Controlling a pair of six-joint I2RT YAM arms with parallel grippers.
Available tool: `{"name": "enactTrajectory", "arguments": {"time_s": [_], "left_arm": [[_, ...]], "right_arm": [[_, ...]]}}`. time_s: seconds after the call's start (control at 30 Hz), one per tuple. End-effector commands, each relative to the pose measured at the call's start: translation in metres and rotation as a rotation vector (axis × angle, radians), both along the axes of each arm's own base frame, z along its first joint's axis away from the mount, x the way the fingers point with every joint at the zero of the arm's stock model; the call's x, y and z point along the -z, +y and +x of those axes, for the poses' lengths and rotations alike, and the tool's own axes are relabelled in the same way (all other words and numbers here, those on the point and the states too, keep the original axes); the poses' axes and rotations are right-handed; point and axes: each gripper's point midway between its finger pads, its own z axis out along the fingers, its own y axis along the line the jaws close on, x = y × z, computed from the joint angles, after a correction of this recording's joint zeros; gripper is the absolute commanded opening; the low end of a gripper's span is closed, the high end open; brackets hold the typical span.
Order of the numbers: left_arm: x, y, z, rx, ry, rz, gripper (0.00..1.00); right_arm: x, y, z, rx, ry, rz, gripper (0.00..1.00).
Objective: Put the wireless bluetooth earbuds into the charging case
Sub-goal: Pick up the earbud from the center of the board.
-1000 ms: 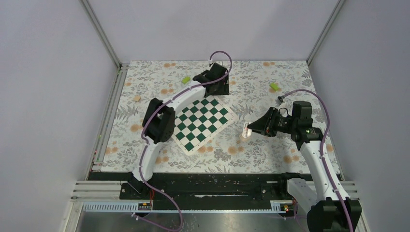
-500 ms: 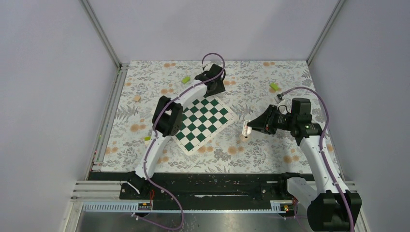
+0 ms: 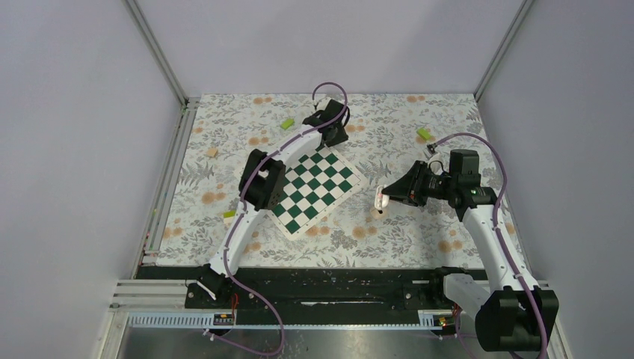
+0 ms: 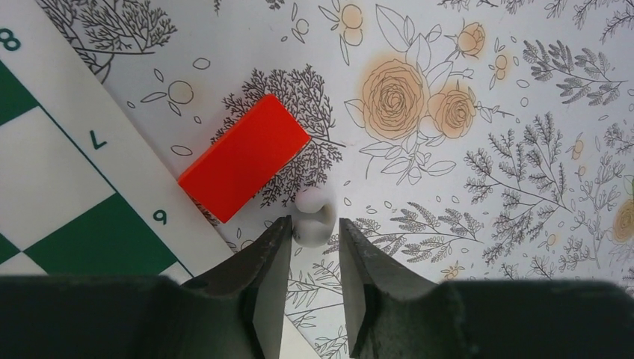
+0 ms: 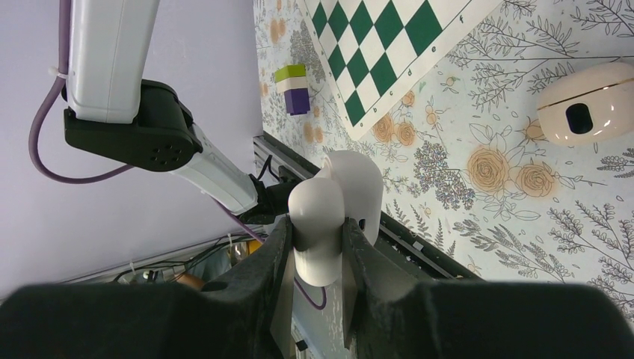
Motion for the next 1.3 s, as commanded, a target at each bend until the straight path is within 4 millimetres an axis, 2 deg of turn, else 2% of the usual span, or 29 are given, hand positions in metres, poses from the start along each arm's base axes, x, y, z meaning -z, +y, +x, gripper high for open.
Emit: {"name": "enactTrajectory", "arguments": {"time_s": [0.0,0.23,0.37,0.47,0.6,0.67,0.77,0.87,0.93,1.07,1.27], "left_arm": [[-0.023,-0.010,0.004,0.002,-0.054,-0.048,0.28],[-0.021,-0.008,0.003,0.008,-0.055,-0.038,0.06],[-0.046,-0.008,-0.008,0.044,-0.067,-0.056,0.03],[-0.078,-0.006,-0.031,0.120,-0.088,-0.083,0.01],[-0.119,0.002,-0.088,0.317,-0.124,-0.126,0.01],[-0.120,0.011,-0.125,0.397,-0.098,-0.155,0.01],[-0.104,0.016,-0.188,0.532,-0.002,-0.258,0.01],[-0.087,0.024,-0.225,0.570,0.037,-0.324,0.01],[-0.079,0.030,-0.236,0.562,0.025,-0.329,0.01],[-0.069,0.033,-0.242,0.545,-0.016,-0.270,0.01],[-0.059,0.000,-0.276,0.654,0.013,-0.259,0.02]], "right_arm": [[-0.021,0.002,0.004,-0.030,-0.074,0.017,0.00],[-0.022,0.002,0.003,-0.029,-0.077,0.017,0.00],[-0.023,0.002,0.002,-0.029,-0.079,0.020,0.00],[-0.025,0.003,0.000,-0.031,-0.082,0.024,0.00],[-0.028,0.003,-0.003,-0.029,-0.096,0.026,0.00],[-0.030,0.003,-0.005,-0.029,-0.102,0.028,0.00],[-0.031,0.003,-0.006,-0.030,-0.107,0.035,0.00],[-0.034,0.005,-0.009,-0.037,-0.112,0.050,0.00],[-0.037,0.005,-0.012,-0.039,-0.121,0.054,0.00],[-0.038,0.006,-0.017,-0.048,-0.121,0.066,0.00],[-0.040,0.006,-0.026,-0.046,-0.133,0.067,0.00]]}}
